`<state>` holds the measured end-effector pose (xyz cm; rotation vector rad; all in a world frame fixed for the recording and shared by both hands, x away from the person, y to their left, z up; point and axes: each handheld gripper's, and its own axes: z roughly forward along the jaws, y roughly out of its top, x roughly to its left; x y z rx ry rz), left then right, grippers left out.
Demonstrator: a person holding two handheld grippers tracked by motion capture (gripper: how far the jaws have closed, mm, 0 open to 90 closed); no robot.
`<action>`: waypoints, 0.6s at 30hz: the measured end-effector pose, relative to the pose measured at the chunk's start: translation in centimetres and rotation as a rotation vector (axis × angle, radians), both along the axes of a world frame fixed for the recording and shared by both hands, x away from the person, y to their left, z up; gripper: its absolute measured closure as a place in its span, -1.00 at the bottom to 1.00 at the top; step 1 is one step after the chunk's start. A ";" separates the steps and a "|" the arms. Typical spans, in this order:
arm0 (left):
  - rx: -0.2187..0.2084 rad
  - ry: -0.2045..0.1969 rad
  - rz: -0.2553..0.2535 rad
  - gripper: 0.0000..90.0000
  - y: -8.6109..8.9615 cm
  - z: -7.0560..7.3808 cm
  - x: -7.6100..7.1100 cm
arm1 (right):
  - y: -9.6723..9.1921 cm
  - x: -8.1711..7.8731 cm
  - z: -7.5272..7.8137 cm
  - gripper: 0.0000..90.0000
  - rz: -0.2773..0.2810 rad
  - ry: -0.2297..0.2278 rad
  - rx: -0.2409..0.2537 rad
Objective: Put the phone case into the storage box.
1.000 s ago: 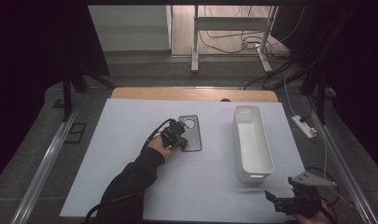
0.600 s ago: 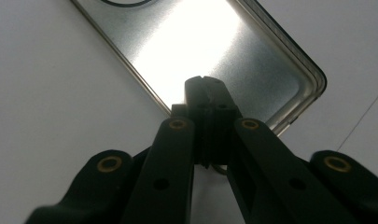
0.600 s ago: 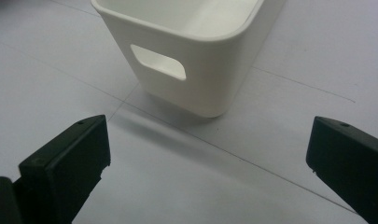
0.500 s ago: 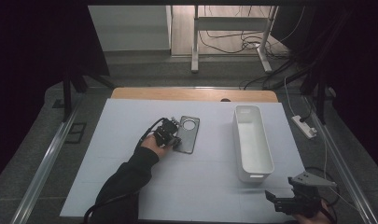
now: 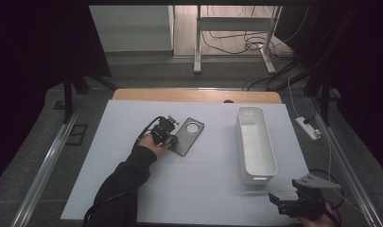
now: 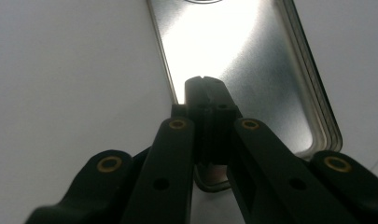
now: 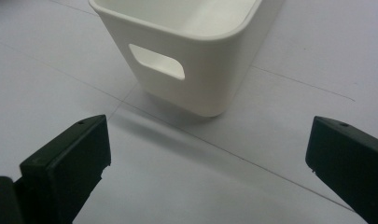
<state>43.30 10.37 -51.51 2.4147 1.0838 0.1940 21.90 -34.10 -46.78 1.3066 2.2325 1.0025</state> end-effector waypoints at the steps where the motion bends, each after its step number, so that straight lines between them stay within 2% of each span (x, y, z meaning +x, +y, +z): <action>1: -0.002 0.000 0.003 0.98 0.1 0.0 0.1 | 0.0 0.0 0.0 -0.99 0.000 0.000 0.001; 7: -0.004 0.002 0.002 0.98 0.1 0.0 0.2 | 0.0 0.0 0.0 -0.99 0.000 0.001 0.000; 9: -0.026 0.016 -0.007 0.98 0.1 0.1 0.1 | 0.0 0.0 0.0 -0.99 0.000 0.001 0.000; 14: -0.048 -0.010 -0.003 0.98 0.1 1.4 -0.1 | 0.0 0.0 0.0 -0.98 -0.003 0.002 0.001; 18: -0.041 -0.023 -0.007 0.98 0.1 2.3 -0.3 | 0.0 0.0 0.0 -0.99 -0.001 0.001 0.000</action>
